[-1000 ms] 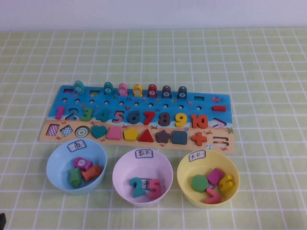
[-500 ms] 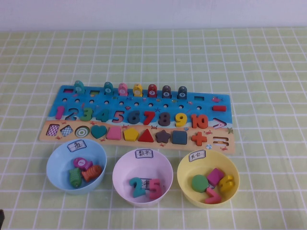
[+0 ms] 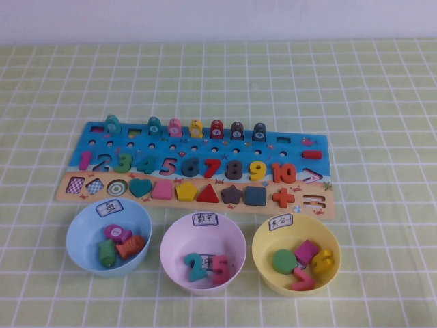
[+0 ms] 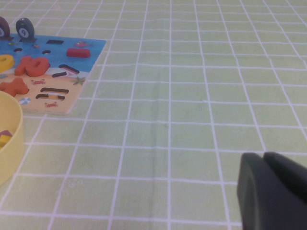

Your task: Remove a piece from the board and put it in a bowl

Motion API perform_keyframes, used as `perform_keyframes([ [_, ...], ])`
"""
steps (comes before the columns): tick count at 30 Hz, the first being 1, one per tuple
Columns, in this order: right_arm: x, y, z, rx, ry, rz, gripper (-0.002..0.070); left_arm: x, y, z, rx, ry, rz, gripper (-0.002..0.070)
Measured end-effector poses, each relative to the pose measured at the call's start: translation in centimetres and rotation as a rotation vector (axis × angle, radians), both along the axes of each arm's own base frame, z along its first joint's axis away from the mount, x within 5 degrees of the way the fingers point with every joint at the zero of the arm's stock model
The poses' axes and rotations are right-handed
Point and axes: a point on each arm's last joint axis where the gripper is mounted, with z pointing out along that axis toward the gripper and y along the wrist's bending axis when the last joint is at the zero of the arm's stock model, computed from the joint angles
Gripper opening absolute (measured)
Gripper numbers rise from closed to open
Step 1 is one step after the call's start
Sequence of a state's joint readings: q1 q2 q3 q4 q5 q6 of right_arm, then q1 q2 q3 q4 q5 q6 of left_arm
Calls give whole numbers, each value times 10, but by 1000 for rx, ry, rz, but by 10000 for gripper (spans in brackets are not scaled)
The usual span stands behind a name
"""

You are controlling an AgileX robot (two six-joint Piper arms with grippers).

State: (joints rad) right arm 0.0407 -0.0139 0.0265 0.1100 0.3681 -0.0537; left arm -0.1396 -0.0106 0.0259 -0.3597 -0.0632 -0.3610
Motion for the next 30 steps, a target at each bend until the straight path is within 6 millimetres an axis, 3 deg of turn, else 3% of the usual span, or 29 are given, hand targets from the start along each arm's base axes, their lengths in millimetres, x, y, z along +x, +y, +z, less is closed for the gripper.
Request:
perform_keyframes([
  [8, 0, 0, 0, 0, 0, 0, -17, 0, 1, 3, -1, -30, 11, -3],
  [11, 0, 0, 0, 0, 0, 0, -17, 3, -2, 10, 55, 54, -18, -3],
  [17, 0, 0, 0, 0, 0, 0, -17, 26, -14, 67, 414, 305, -128, -3],
  [22, 0, 0, 0, 0, 0, 0, -17, 60, -15, 133, 655, 452, -165, -3],
  [25, 0, 0, 0, 0, 0, 0, -17, 88, -15, 158, 789, 571, -187, -3],
  [30, 0, 0, 0, 0, 0, 0, -17, 137, -18, 177, 941, 760, -262, -3],
])
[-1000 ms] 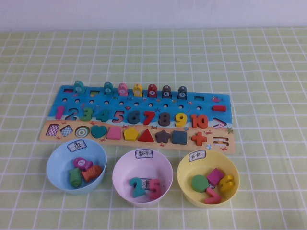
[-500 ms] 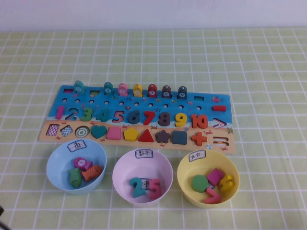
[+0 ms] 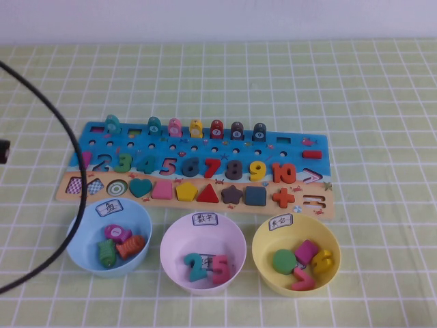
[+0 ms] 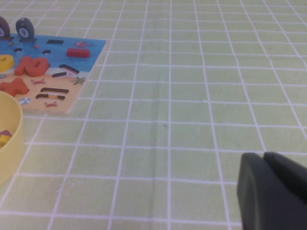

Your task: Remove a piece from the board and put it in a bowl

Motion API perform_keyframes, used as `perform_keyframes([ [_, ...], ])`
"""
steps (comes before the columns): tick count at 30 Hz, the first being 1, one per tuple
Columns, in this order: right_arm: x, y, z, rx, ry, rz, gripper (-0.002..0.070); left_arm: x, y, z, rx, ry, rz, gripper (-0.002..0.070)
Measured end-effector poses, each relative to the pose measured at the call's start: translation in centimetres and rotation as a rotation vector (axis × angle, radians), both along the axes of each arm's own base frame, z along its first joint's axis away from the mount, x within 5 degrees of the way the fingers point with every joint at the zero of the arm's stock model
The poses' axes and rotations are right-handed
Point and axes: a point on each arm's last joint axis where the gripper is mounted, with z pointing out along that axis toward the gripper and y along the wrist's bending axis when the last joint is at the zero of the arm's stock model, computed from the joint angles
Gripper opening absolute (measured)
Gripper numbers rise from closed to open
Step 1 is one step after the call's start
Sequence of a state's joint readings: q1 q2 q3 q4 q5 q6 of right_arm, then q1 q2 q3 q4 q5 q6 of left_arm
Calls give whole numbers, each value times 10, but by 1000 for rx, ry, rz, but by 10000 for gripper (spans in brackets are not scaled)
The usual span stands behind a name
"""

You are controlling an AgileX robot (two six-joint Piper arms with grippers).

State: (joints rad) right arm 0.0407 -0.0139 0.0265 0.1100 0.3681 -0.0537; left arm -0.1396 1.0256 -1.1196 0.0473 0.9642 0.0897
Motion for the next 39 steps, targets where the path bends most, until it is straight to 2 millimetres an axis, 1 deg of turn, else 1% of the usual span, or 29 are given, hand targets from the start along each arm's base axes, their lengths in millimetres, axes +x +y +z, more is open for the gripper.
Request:
perform_keyframes([
  [1, 0, 0, 0, 0, 0, 0, -17, 8, -1, 4, 13, 22, -6, -3],
  [4, 0, 0, 0, 0, 0, 0, -17, 38, -5, 5, 44, 116, -21, -3],
  [11, 0, 0, 0, 0, 0, 0, -17, 95, -12, -5, 79, 263, -40, -3],
  [17, 0, 0, 0, 0, 0, 0, -17, 136, -19, -14, 81, 317, -56, -3],
  [19, 0, 0, 0, 0, 0, 0, -17, 147, -22, -16, 70, 324, -66, -3],
  [20, 0, 0, 0, 0, 0, 0, -17, 156, -25, -21, 62, 339, -76, -3],
  [21, 0, 0, 0, 0, 0, 0, -17, 160, -26, -21, 60, 338, -85, -3],
  [25, 0, 0, 0, 0, 0, 0, -17, 185, -35, -33, 16, 362, -127, 8],
  [26, 0, 0, 0, 0, 0, 0, -17, 191, -36, -37, 13, 366, -131, 23],
  [28, 0, 0, 0, 0, 0, 0, -17, 200, -38, -44, 8, 377, -132, 87],
  [30, 0, 0, 0, 0, 0, 0, -17, 209, -41, -50, 7, 384, -135, 175],
  [32, 0, 0, 0, 0, 0, 0, -17, 217, -45, -57, 4, 389, -134, 293],
  [34, 0, 0, 0, 0, 0, 0, -17, 223, -47, -63, 3, 383, -132, 352],
  [36, 0, 0, 0, 0, 0, 0, -17, 231, -51, -71, -2, 373, -128, 386],
  [39, 0, 0, 0, 0, 0, 0, -17, 241, -54, -83, -8, 366, -114, 403],
])
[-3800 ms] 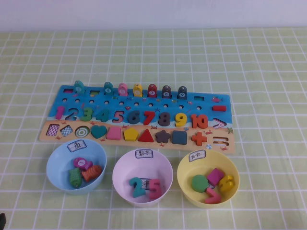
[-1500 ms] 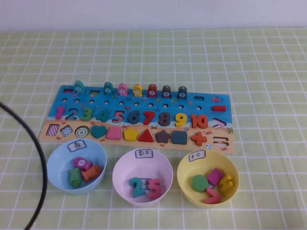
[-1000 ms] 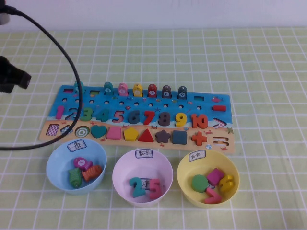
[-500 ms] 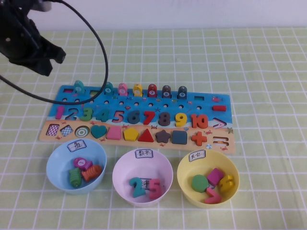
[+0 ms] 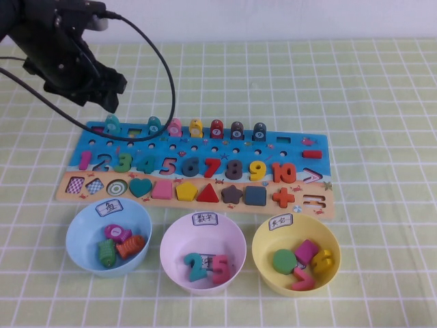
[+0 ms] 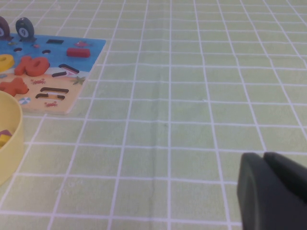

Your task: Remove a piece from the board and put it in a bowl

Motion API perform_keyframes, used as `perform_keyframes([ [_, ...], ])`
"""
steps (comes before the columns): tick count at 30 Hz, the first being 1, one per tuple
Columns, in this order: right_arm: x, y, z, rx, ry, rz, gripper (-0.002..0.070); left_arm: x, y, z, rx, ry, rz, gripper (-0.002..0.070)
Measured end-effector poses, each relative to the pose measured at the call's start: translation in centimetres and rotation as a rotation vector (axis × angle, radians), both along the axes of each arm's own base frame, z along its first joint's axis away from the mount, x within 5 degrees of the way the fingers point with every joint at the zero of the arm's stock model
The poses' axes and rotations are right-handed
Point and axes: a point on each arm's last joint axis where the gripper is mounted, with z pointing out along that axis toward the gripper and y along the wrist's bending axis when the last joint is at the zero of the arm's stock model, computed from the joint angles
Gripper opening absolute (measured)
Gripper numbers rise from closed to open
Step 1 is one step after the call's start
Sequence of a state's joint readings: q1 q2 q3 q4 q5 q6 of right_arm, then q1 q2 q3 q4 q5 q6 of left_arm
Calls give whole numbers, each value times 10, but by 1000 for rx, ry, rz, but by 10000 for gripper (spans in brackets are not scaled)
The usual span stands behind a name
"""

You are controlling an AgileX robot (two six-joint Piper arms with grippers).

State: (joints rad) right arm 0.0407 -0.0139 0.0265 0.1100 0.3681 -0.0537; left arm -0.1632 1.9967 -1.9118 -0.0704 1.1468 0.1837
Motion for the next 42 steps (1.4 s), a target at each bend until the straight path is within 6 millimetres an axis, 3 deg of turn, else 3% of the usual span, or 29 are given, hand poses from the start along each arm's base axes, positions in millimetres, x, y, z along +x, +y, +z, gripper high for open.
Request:
perform_keyframes([
  [7, 0, 0, 0, 0, 0, 0, -17, 20, -2, -31, -2, -14, 28, 410],
  [25, 0, 0, 0, 0, 0, 0, -17, 46, -3, -74, 13, -57, 65, 411],
  [42, 0, 0, 0, 0, 0, 0, -17, 56, -4, -94, 10, -76, 72, 411],
])
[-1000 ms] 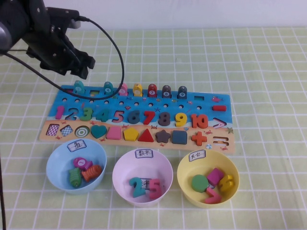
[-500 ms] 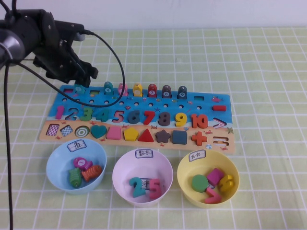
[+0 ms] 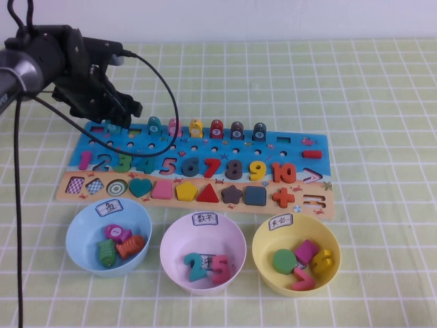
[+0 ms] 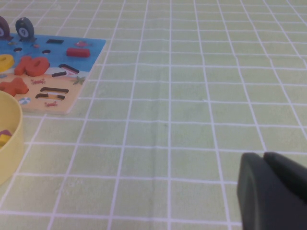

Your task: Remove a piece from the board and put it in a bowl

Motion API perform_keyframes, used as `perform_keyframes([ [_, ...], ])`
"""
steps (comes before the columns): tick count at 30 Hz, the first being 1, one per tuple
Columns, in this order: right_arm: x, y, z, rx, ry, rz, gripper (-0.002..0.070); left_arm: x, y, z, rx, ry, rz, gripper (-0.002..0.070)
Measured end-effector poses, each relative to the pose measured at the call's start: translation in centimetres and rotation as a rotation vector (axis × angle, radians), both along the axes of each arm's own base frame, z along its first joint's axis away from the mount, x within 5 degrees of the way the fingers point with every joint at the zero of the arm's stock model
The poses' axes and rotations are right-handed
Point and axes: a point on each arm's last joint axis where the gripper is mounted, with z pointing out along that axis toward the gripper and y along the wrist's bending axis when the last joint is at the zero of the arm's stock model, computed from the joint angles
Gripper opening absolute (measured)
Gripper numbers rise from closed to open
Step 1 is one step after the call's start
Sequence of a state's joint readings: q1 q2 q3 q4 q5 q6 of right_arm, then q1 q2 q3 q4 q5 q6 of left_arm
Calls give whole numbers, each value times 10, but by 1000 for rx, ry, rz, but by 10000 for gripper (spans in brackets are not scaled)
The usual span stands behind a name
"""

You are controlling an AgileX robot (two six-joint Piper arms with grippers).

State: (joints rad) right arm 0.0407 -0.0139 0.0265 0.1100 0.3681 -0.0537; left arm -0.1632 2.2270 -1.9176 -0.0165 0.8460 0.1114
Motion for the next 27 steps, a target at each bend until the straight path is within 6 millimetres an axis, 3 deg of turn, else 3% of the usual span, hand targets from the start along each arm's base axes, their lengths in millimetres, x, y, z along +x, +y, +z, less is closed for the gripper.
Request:
perform_keyframes([
  [5, 0, 0, 0, 0, 0, 0, -17, 1, 0, -5, -6, 9, 13, 397],
  [18, 0, 0, 0, 0, 0, 0, -17, 2, 1, -6, 4, 4, 19, 181],
  [27, 0, 0, 0, 2, 0, 0, -17, 2, 1, -6, 12, 1, 27, 171],
])
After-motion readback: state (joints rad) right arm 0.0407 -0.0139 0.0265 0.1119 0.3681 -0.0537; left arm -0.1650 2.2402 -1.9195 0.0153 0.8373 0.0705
